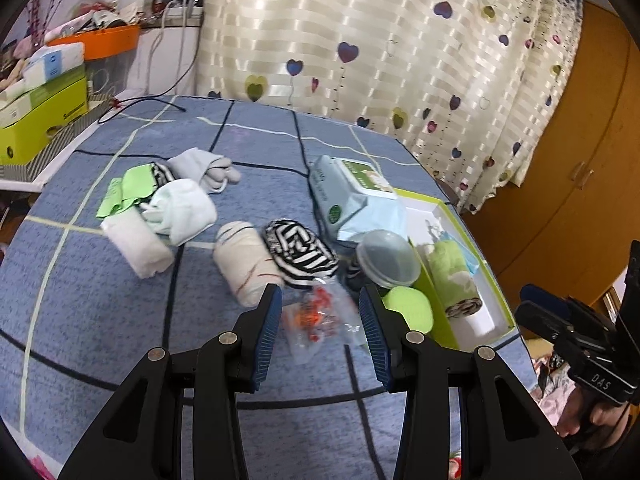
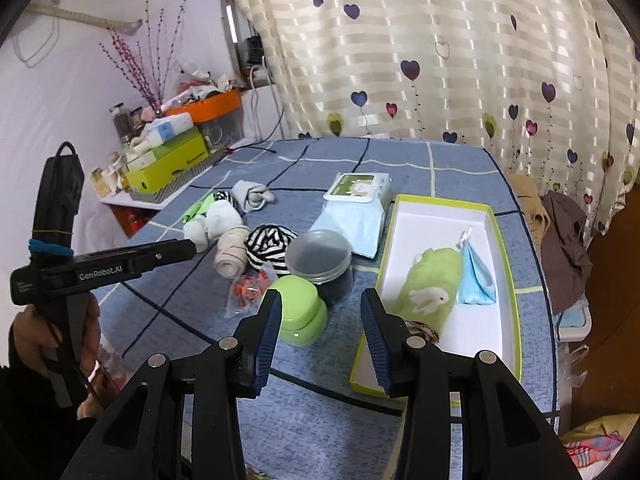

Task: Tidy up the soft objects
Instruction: 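Withdraw both tools from the box back over the table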

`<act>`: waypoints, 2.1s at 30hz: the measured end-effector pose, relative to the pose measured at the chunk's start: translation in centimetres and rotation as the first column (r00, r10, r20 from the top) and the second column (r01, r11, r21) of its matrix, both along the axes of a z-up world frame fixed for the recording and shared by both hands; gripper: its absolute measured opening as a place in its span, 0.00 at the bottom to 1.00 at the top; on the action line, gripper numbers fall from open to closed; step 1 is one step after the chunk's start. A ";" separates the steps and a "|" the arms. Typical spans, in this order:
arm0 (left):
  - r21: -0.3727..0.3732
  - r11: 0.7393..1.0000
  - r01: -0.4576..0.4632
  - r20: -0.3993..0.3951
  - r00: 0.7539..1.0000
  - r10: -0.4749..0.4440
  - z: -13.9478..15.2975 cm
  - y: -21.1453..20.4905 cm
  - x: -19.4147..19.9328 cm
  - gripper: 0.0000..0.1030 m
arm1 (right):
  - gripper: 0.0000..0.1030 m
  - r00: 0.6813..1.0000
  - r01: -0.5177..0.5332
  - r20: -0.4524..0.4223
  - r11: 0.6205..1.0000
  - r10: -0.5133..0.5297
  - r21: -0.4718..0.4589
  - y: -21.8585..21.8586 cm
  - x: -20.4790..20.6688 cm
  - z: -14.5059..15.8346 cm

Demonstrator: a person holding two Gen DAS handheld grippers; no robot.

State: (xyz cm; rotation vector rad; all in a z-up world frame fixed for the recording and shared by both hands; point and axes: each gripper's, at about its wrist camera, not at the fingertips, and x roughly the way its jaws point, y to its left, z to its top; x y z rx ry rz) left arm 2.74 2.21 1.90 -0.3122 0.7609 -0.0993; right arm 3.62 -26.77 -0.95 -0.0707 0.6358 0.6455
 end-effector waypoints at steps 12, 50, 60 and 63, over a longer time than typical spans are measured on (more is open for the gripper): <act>-0.021 1.000 -0.004 -0.046 0.999 0.003 -1.7 1.1 0.5 0.41 | 0.39 0.999 -0.035 -0.006 0.999 0.035 -0.023 1.6 0.1 0.2; -0.044 0.993 0.106 -0.214 0.970 -0.112 -8.1 -1.7 6.1 0.41 | 0.42 0.996 -0.080 -0.049 0.994 0.076 -0.077 5.0 3.1 -1.2; -0.063 0.993 0.097 -0.213 0.971 -0.108 -8.4 -1.4 6.2 0.20 | 0.42 0.996 -0.081 -0.050 0.994 0.077 -0.078 5.4 3.3 -1.3; -0.062 0.993 0.103 -0.193 0.975 -0.113 -7.9 -1.3 5.7 0.14 | 0.42 0.996 -0.082 -0.051 0.993 0.078 -0.081 5.4 3.3 -1.3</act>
